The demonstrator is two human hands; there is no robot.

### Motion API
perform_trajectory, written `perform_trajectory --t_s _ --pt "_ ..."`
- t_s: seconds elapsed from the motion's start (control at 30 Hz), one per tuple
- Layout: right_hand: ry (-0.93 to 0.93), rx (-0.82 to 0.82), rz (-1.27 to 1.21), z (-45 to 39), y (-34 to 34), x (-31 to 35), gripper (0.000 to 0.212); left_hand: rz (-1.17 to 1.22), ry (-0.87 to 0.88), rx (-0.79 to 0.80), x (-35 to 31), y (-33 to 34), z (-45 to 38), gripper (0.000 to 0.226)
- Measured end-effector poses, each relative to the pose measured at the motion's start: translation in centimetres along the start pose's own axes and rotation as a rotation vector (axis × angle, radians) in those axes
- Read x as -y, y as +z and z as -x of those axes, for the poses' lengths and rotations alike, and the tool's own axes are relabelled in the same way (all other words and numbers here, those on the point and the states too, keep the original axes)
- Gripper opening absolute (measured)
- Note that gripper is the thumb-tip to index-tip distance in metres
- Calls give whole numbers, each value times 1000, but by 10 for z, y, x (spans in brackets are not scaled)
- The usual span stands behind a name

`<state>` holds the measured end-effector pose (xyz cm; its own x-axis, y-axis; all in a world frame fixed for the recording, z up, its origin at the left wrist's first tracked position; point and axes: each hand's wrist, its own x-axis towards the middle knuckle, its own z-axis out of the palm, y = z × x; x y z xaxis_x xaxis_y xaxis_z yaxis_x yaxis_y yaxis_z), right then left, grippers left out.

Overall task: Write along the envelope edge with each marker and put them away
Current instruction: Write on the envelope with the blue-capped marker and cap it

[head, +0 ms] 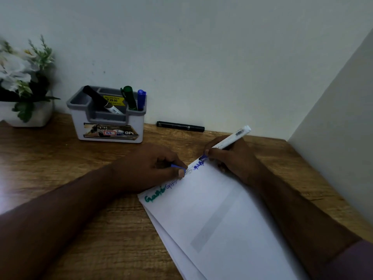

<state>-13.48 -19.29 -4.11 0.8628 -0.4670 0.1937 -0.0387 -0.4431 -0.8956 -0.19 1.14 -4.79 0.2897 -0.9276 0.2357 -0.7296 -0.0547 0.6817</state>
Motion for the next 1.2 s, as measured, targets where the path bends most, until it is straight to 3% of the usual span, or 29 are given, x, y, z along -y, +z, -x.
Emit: perform_trajectory --t_s 0.1,0.2,0.5,0.73,0.9,0.97,1.2 --pt "-7 -81 -374 -2 -5 4 7 31 -31 -1 1 0 -1 27" --pt "-87 -15 -522 -3 -3 13 13 23 -32 -46 2 1 -2 22" --pt "-189 75 -438 3 16 22 14 30 -8 -133 8 3 -5 15" --pt "-161 199 -298 10 24 23 15 26 -9 -146 11 5 -8 14" --pt "-96 69 -239 14 35 29 14 123 6 -125 8 6 -8 11" --pt "-101 68 -224 16 39 31 6 123 -6 -117 8 7 -7 12" --pt "-137 137 -90 15 50 41 15 256 11 -192 5 1 -4 9"
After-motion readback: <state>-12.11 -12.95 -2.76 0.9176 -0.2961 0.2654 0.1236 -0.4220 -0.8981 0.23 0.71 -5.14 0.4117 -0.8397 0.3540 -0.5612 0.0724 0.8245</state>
